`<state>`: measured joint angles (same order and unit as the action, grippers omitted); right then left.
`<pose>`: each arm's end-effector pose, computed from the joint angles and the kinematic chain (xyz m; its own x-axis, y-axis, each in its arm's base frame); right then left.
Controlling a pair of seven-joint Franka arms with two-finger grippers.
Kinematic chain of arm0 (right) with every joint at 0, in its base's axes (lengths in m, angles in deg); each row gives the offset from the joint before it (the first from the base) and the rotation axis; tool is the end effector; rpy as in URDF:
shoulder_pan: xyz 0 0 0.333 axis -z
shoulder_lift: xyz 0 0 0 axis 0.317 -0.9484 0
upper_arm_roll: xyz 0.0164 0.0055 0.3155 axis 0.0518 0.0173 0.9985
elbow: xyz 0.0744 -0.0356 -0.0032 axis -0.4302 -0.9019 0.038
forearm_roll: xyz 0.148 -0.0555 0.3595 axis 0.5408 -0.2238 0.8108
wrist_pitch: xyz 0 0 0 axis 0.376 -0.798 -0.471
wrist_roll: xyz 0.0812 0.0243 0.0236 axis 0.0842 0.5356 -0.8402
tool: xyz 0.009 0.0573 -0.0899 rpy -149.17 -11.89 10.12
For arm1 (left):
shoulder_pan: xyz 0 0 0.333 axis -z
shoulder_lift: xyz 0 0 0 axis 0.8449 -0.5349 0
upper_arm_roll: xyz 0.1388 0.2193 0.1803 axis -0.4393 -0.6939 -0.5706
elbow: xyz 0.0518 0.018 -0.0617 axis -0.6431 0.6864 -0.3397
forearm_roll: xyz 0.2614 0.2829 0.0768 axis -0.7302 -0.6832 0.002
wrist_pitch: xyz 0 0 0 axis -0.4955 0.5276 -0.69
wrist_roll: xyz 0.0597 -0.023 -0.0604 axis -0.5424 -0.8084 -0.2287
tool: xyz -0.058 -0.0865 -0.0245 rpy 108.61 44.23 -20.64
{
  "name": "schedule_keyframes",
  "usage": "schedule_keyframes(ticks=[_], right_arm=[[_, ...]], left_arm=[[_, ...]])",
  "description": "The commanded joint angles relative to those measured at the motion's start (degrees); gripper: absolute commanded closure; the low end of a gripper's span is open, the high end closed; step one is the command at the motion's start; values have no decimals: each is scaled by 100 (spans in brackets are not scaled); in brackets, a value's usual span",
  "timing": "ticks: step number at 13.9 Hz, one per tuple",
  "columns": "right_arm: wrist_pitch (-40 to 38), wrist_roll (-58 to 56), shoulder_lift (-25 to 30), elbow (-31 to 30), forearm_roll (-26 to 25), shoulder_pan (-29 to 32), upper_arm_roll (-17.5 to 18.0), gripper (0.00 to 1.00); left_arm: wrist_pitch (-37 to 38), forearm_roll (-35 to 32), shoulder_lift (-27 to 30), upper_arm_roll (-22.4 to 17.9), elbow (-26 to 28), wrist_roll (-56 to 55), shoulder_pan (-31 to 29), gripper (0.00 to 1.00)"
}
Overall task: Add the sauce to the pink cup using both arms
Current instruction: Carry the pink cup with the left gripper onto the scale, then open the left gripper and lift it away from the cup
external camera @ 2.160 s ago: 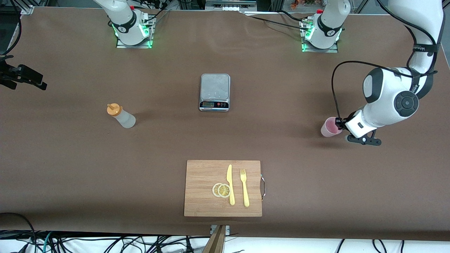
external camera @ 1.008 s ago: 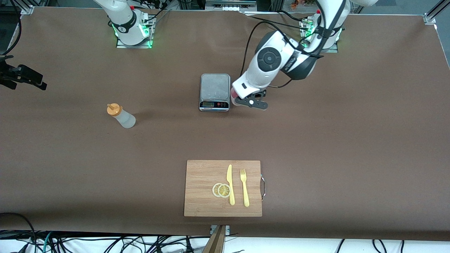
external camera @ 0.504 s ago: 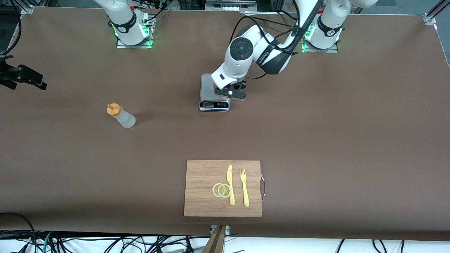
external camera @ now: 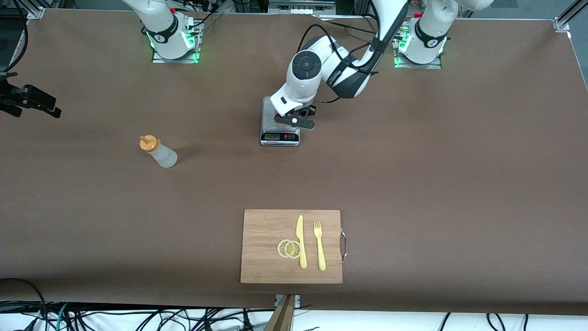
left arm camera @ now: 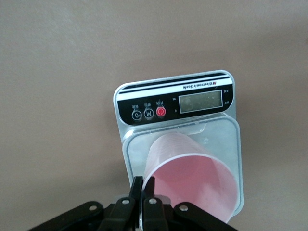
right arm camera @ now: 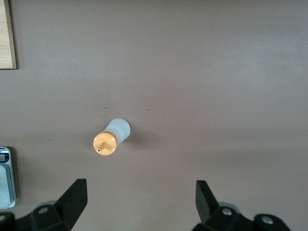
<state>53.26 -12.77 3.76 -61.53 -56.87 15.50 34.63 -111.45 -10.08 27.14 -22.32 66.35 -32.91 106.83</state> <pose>0.5524 -0.0618 0.5952 0.9998 -0.0179 -0.0034 -0.0179 -0.9998 -0.0098 0.4017 -0.5079 0.2691 0.9774 -0.1513 -0.1477 -0.1319 -0.9822 0.1335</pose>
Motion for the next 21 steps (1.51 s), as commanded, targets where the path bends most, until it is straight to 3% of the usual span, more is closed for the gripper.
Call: schedule_keyframes(ticks=[1,3,4,9,13,15,21], right_arm=[[-5,-108,34,-23,106,8,-28,0],[-13,-108,34,-23,106,8,-28,0],[-13,-108,34,-23,106,8,-28,0],[-75,-108,-1,-23,106,8,-28,0],[-93,-108,-28,-14,106,8,-28,0],[-101,-143,-80,-14,97,0,-19,0],[-110,-3223,-572,3,236,52,-36,0]], left_arm=[[-14,107,-111,-105,-134,-72,129,68],[12,107,-41,-105,-134,-81,129,15],[38,107,-5,-105,-134,-107,129,0],[634,125,582,-114,-221,-125,50,0],[2320,-15,952,-193,-1212,-81,-502,0],[2805,-497,1215,-193,-1512,-20,-950,0],[3693,-772,2270,-176,-1540,1094,-2988,0]])
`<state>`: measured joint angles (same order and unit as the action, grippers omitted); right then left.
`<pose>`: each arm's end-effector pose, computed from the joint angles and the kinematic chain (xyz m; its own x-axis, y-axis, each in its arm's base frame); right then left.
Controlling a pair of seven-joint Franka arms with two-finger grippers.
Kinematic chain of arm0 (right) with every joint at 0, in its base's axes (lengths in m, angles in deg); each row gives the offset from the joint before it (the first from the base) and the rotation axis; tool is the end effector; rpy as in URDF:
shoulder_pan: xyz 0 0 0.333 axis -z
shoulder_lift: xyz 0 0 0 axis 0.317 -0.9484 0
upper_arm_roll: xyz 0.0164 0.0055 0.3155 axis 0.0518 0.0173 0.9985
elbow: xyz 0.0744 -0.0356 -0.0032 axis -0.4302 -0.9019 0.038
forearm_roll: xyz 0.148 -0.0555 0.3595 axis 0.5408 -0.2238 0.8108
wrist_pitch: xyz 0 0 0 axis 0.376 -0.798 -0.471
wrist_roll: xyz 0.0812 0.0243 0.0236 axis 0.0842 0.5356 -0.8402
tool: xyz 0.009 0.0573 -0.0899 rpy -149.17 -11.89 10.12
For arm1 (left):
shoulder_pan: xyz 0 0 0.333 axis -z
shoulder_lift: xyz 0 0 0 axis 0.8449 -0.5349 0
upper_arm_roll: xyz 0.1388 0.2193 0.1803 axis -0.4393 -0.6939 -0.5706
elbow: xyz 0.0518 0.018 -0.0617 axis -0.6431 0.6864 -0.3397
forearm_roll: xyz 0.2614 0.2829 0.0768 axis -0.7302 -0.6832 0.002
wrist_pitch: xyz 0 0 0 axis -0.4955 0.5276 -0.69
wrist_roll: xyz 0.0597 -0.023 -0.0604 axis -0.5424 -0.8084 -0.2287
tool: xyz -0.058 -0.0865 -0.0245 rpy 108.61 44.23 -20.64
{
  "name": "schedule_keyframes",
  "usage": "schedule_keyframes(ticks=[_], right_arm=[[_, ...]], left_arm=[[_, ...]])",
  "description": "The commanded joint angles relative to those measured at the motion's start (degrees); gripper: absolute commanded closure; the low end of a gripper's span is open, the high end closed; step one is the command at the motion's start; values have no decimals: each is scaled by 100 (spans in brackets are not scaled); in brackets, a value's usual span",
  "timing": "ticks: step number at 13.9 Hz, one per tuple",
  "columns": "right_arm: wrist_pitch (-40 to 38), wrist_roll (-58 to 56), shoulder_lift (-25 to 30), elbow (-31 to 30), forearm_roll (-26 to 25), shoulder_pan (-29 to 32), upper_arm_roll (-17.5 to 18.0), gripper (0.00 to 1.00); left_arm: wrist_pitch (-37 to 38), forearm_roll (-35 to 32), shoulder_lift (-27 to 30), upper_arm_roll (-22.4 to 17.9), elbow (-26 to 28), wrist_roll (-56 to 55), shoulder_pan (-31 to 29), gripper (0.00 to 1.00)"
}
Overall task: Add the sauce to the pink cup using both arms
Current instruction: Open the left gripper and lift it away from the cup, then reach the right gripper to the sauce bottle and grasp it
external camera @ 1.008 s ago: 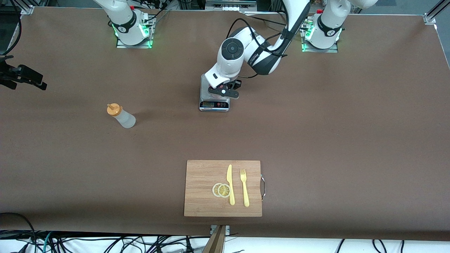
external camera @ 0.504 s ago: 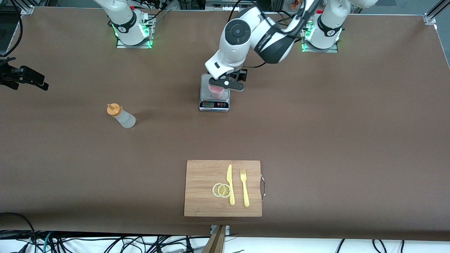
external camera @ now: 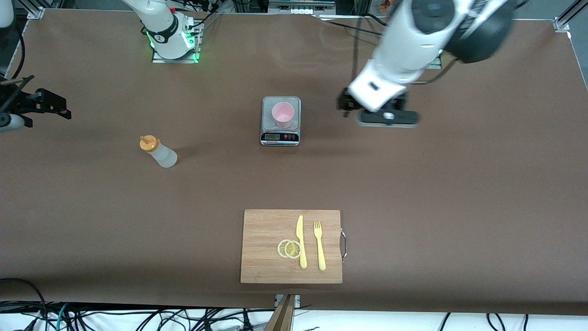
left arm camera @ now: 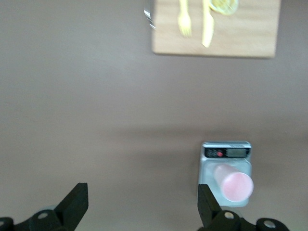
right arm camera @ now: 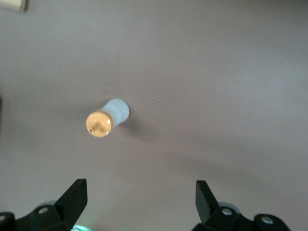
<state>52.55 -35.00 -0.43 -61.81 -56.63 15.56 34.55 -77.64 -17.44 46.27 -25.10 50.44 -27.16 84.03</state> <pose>0.5681 -0.0617 0.5511 0.9297 0.3591 -0.0822 0.3565 -0.9332 -0.0447 0.5436 -0.2740 0.5611 0.9968 0.0509 -0.0610 0.0563 -0.9944 0.0896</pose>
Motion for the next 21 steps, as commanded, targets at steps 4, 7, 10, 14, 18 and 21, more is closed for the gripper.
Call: schedule_keyframes(ticks=[4,7,10,14,18,21], right_arm=[[-170,-3205,-653,13,1502,711,-37,0],[-547,-4894,-1259,57,2593,1423,-37,0],[-1038,-6257,-1812,31,3383,1925,-37,0],[-1769,-8261,-2893,57,4229,2374,-28,0],[-2218,-9492,-3685,57,4626,2454,-19,0],[-2210,-10346,-4177,75,4845,2428,51,0]], left_arm=[[1007,-88,586,102,-19,1530,-1650,0],[1394,-527,595,94,-230,2304,-1950,0],[1518,-765,595,93,-230,2805,-2240,0],[1544,-783,595,128,-221,2956,-2442,0],[1571,-774,525,85,-221,3343,-2531,0],[1562,-774,402,93,-282,3343,-2548,0]])
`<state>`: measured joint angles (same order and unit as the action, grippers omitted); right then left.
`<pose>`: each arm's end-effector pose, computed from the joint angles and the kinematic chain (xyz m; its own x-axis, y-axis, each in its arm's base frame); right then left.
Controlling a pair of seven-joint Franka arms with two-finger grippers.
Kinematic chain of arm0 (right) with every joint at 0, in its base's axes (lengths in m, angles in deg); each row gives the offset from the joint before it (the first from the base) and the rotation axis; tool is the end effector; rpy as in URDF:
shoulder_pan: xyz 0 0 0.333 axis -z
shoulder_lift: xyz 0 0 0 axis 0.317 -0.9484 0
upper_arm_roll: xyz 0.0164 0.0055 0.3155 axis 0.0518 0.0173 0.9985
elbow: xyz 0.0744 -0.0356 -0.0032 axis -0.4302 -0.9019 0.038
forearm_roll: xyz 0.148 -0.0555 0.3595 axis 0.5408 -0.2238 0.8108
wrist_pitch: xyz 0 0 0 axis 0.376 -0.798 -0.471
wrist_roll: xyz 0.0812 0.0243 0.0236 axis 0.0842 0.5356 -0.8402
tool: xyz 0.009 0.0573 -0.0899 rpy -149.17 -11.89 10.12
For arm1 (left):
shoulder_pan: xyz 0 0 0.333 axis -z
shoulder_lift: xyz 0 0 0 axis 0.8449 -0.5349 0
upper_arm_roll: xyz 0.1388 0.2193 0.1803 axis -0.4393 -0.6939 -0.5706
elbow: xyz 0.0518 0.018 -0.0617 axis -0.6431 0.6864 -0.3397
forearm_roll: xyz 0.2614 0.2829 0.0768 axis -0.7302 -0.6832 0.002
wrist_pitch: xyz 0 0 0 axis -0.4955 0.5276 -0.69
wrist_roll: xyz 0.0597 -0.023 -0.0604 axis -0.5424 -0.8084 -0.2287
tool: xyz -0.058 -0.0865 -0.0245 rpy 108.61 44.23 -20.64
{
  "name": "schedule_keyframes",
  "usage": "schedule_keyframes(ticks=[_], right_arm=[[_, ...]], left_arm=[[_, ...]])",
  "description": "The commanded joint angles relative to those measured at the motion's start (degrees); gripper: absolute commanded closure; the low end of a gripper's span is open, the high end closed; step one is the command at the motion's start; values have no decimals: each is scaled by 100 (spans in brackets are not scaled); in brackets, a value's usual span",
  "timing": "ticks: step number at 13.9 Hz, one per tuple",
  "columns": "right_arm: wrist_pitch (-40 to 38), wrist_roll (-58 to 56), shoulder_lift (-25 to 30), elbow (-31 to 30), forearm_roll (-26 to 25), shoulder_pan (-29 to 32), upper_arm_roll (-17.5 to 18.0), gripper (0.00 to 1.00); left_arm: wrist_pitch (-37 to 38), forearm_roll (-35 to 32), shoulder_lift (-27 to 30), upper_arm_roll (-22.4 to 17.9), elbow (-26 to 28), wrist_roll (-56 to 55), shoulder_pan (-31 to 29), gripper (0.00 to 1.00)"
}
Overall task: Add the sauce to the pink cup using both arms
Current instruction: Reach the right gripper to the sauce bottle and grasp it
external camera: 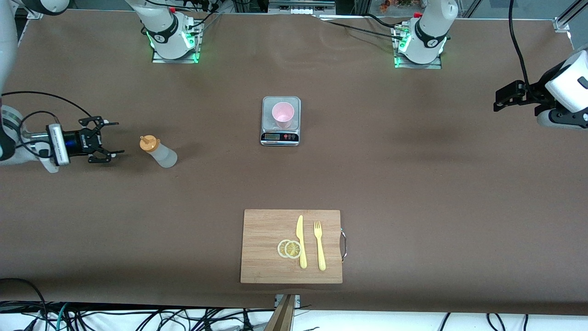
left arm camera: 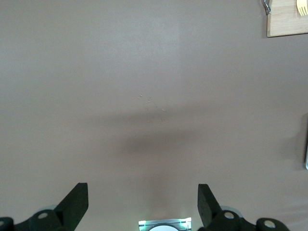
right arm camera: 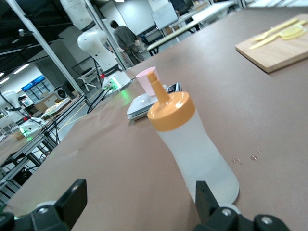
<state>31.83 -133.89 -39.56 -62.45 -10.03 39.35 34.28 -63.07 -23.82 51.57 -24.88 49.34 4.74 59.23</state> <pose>0.5308 -0.1964 0.1730 0.3757 0.3840 0.8434 0.8821 0.1310 -0.4526 0.5576 -0.0109 0.6034 0.9845 -0.0859 -0.1528 -0.0856 -0.9963 0.0090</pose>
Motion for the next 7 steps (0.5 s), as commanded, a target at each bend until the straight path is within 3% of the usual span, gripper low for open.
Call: schedule_keyframes(ticks=[1,7], right_arm=[[-103,-651,-361,130,333,40,121,0],[205,-978,-678,183,711,5,394,0]], left_arm=[[105,-136,-154,71,-199,153,-69,0],[87,-145,-234,89,-323,127,-7,0]])
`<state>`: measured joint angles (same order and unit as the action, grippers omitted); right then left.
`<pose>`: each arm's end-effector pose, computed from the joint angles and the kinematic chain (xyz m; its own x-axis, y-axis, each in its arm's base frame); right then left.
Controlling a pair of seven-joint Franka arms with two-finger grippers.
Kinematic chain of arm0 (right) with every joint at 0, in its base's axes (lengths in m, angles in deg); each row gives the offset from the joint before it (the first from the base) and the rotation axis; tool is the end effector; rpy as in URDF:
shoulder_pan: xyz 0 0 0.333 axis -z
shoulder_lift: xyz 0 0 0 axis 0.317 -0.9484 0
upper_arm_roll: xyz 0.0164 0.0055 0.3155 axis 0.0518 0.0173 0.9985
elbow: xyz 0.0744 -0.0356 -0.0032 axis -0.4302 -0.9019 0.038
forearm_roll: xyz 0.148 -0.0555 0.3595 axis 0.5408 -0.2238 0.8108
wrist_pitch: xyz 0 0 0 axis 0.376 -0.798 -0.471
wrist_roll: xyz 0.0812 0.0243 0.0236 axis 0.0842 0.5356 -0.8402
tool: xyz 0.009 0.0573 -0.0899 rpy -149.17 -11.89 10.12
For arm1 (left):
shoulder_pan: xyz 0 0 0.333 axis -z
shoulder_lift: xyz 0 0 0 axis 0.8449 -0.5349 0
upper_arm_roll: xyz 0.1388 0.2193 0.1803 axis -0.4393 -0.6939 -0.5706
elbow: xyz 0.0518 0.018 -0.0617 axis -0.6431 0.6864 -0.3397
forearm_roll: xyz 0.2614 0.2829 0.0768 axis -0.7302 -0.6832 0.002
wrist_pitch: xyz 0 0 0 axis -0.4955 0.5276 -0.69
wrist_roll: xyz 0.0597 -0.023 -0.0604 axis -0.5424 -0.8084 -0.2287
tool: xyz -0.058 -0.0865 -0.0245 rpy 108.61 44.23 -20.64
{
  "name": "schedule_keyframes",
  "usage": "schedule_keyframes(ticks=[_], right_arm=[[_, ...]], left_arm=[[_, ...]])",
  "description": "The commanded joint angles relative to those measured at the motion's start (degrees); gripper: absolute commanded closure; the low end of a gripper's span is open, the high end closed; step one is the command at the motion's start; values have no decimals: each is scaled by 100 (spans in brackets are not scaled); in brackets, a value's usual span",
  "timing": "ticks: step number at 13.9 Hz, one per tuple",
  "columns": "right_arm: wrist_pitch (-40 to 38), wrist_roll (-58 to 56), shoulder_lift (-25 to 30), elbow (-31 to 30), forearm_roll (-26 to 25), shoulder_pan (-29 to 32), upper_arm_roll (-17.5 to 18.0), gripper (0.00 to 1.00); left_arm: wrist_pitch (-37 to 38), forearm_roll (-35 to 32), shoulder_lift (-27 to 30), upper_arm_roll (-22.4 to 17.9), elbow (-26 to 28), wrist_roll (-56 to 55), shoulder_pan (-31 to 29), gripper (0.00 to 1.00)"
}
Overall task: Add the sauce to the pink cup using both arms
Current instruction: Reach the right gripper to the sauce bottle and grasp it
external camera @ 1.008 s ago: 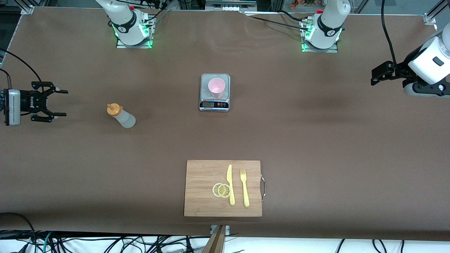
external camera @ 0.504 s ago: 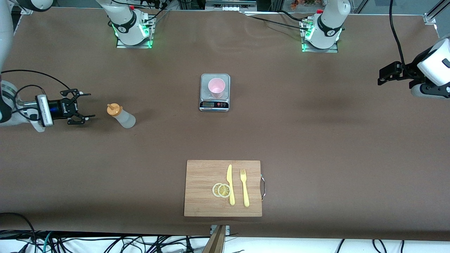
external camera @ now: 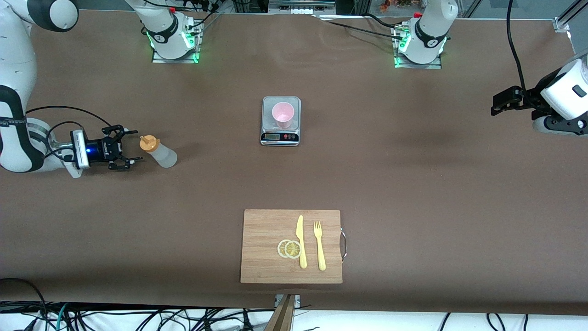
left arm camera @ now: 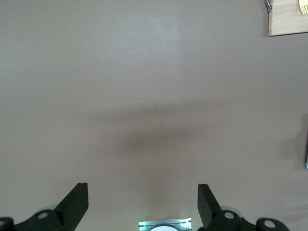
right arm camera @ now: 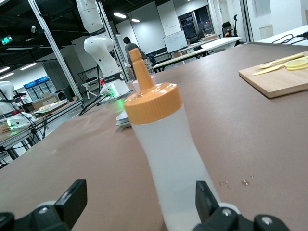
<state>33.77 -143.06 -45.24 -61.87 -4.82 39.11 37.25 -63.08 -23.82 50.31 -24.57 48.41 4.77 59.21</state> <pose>0.5388 -0.1622 0.1230 0.2680 0.2700 0.9248 0.9301 0.1776 -0.3214 0.5641 -0.0138 0.5985 0.9832 -0.0914 -0.1583 -0.0911 -0.9958 0.0097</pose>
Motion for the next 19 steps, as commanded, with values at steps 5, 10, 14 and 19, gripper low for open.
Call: schedule_keyframes(ticks=[5,10,14,19], right_arm=[[204,-307,-515,406,517,29,361,0],[213,-395,-630,415,588,-163,449,0],[170,-395,-630,406,596,-384,449,0],[143,-404,-630,406,579,-489,563,0]], left_arm=[[88,-118,-152,49,-238,132,-49,0],[79,-118,-160,49,-238,132,-49,0],[79,-110,-178,41,-238,141,-58,0],[79,-110,-187,41,-238,150,-67,0]])
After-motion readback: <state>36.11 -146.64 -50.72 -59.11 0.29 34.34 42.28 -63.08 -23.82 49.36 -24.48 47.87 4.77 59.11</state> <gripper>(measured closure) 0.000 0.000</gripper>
